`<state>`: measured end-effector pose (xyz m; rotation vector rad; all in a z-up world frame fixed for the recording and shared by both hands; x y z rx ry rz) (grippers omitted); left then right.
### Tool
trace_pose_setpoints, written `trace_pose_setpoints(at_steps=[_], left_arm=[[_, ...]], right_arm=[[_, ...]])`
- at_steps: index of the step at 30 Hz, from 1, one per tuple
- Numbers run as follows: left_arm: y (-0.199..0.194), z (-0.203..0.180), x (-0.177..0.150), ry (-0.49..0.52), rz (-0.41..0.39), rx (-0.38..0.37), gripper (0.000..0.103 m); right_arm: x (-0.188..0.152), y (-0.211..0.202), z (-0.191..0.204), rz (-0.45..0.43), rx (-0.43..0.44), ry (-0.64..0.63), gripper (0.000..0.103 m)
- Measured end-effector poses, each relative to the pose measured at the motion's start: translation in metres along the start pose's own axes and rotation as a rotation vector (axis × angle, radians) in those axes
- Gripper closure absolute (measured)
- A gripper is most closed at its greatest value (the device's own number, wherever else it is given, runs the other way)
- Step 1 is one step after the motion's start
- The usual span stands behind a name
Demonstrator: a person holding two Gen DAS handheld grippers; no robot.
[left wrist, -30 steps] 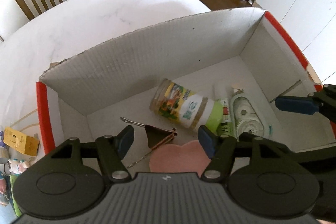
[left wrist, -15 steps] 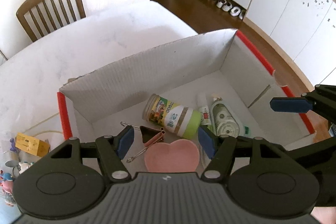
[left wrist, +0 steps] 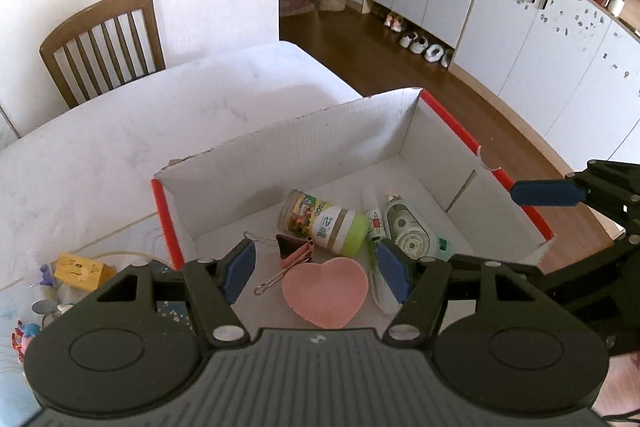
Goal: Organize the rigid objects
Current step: 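Withdraw both tools from the box back toward the table items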
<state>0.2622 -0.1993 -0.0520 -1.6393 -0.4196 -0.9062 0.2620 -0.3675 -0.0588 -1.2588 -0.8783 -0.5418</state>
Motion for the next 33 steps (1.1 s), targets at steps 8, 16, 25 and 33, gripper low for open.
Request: trace_pose_setpoints(at_steps=[8,16,25,33], left_arm=[[-0.027,0.012,-0.009,-0.025,-0.055,-0.011,0.030],[-0.061,0.034,-0.021,-0.049,-0.122,-0.027,0.026],[-0.099,0.074,-0.033,-0.077,-0.211,-0.063,0.020],[-0.128,0.117,-0.048,-0.096,-0.269,-0.096,0.015]], right_arm=[[0.002,-0.017,0.010,-0.067,0.026,0.030,0.009],[0.005,-0.032,0.034,-0.138,0.020,0.029,0.001],[0.006,-0.044,0.082,-0.218,0.001,0.031,0.000],[0.003,-0.044,0.135,-0.256,-0.010,0.010,0.000]])
Point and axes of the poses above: each gripper's, at about its wrist camera, not at the fingertips, and y roughly the way its jaws point, z to its left, x to its top, the point moved 2 cm from there along y, roughly the way its jaws point, and after that the axes turned 12 degrees about -z, right-handed, at the moved point
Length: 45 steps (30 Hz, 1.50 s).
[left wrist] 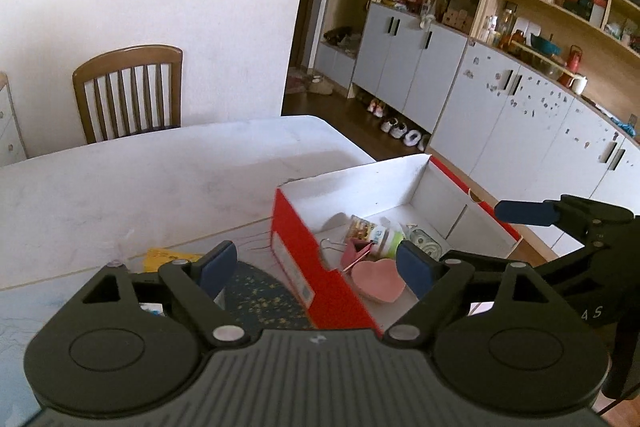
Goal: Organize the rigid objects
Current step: 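Withdraw both tools from the box back toward the table items, then grasp the pink figurine with the left tool while the right tool grasps the green marker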
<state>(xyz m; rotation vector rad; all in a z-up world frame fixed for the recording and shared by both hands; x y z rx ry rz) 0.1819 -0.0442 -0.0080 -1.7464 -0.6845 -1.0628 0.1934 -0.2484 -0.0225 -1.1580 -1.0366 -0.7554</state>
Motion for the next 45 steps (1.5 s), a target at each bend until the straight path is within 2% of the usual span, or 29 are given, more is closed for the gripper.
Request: trace_pose_setpoints(at_steps=[5,9,18,23,31,42,45], left_arm=[[-0.018,0.037,-0.006,-0.014,-0.024,0.005,0.001],[-0.034,0.068,-0.013,-0.010,-0.048,0.019,0.001],[-0.053,0.137,-0.025,0.015,-0.088,0.109,0.001],[-0.047,0.165,-0.043,0.011,-0.056,0.099,0.001],[-0.029,0.197,-0.074,-0.006,-0.015,0.136,0.001],[0.007,0.214,-0.102,0.031,0.059,0.150,0.001],[0.014,0.216,-0.103,0.033,0.058,0.158,0.001]], right_arm=[[-0.001,0.002,0.031,0.005,0.005,-0.006,0.000],[-0.002,0.008,0.058,0.006,0.013,-0.019,0.000],[-0.010,0.034,0.110,0.044,0.048,-0.031,0.000],[-0.015,0.054,0.128,0.073,0.045,-0.029,0.000],[-0.034,0.089,0.151,0.147,0.069,-0.043,0.000],[-0.069,0.123,0.176,0.260,0.107,-0.123,0.003],[-0.076,0.131,0.184,0.285,0.133,-0.146,0.006]])
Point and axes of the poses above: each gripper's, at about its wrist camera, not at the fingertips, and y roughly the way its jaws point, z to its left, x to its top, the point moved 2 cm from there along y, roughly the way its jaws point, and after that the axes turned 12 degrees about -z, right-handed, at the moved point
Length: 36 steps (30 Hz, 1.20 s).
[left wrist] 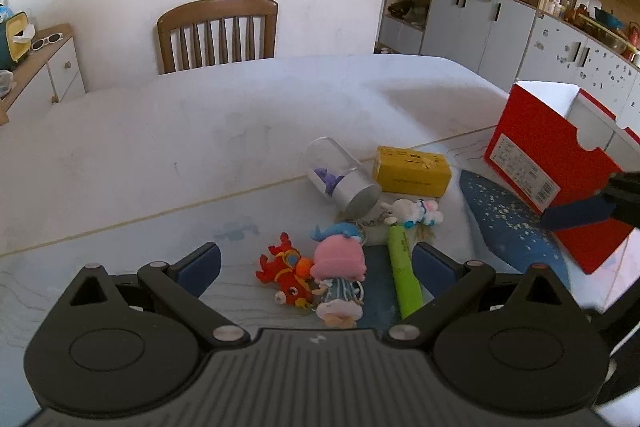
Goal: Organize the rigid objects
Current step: 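Grasp the pink figurine with the left tool while the right tool grasps the green marker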
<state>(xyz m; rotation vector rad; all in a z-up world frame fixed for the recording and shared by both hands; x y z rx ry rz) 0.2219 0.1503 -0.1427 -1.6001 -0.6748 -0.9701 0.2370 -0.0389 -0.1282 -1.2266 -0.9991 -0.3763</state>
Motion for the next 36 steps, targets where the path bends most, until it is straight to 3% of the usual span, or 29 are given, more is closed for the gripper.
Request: trace_pose_setpoints(at_steps=[9,15,24,26,29,34,36], left_arm=[[0.021,0.003,0.005,-0.005,-0.001,0.020,0.003],[0.032,-0.002,0.003,0.007,0.021,0.005,0.014],[0.042,-0.006,0.001,0.015,0.049,-0.003,0.041],[0.043,-0.009,0.000,0.038,0.055,-0.005,0.048],[0.044,-0.014,-0.002,0.072,0.055,0.000,0.050],[0.046,-0.022,-0.004,0.112,0.055,0.017,0.050],[0.047,-0.027,-0.005,0.140,0.057,0.031,0.056]], right_arm=[[0.000,0.030,0.012,0.029,0.031,-0.002,0.022],[0.005,0.045,0.009,0.027,-0.002,0.029,0.032],[0.003,0.064,0.001,0.055,-0.039,0.073,0.051],[0.002,0.066,0.001,0.067,-0.059,0.052,0.059],[-0.002,0.069,-0.003,0.095,-0.077,0.042,0.069],[-0.006,0.068,-0.008,0.093,-0.090,0.039,0.075],[-0.006,0.067,-0.008,0.093,-0.091,0.036,0.076]])
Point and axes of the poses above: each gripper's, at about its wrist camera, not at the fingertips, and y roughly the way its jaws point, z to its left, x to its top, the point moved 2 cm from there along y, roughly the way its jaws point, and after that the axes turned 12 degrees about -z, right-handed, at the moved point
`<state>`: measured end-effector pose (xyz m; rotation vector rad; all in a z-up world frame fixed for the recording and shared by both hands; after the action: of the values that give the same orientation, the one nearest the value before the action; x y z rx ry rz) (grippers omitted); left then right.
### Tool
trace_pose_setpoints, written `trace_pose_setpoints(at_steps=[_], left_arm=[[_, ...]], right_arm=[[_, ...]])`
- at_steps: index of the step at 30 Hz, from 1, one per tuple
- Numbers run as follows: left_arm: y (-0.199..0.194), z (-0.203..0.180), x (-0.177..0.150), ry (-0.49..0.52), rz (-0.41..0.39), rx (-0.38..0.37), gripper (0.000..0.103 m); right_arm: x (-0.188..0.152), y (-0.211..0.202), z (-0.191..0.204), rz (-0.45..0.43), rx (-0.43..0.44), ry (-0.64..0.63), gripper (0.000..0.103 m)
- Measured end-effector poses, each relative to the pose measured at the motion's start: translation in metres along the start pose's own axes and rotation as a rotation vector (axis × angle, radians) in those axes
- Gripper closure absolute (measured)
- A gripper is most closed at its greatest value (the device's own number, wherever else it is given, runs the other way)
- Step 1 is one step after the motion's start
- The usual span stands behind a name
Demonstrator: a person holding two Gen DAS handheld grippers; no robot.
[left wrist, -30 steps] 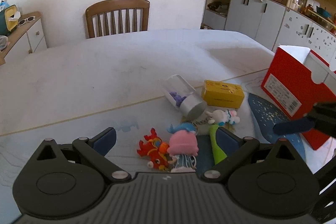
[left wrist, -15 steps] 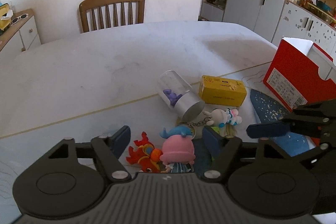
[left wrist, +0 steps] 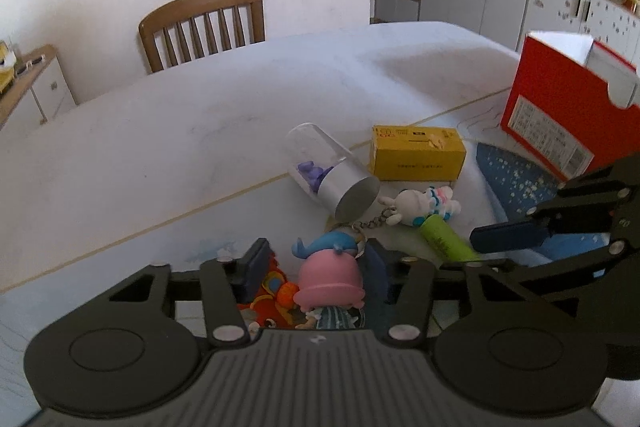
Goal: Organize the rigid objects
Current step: 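Grasp the pink figurine with the left tool while the right tool grasps the green marker, then lift and carry the figurine and green marker with both tools toward the box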
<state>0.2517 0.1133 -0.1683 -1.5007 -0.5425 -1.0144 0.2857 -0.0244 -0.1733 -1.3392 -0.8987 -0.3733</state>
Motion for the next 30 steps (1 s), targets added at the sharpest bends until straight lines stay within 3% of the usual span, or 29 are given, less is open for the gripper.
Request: trace_pose_setpoints(at_steps=[8,11,16,30], left_arm=[[-0.004,-0.012,-0.003,0.057,0.000,-0.019,0.058],[-0.004,-0.014,-0.003,0.059,0.006,-0.021,0.068],[-0.005,-0.019,-0.002,0.065,0.023,-0.037,0.070],[-0.039,-0.017,0.011,-0.041,0.005,-0.063,0.071]], right_arm=[[-0.004,-0.006,0.001,-0.003,-0.003,-0.037,0.088],[-0.006,-0.008,0.001,-0.001,-0.003,-0.050,0.088],[-0.008,-0.015,0.000,-0.002,-0.011,-0.045,0.088],[-0.002,-0.079,-0.014,-0.073,-0.002,-0.008,0.088]])
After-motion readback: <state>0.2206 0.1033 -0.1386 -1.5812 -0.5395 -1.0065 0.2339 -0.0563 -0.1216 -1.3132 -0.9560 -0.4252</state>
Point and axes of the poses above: each gripper's, at about its wrist camera, not at the fingertips, and y roughly the way its jaws point, z to its left, x to its top, the point moved 2 cm from there along y, roughly the way its jaws point, and after that the axes turned 12 degrees about -z, right-handed, at the moved point
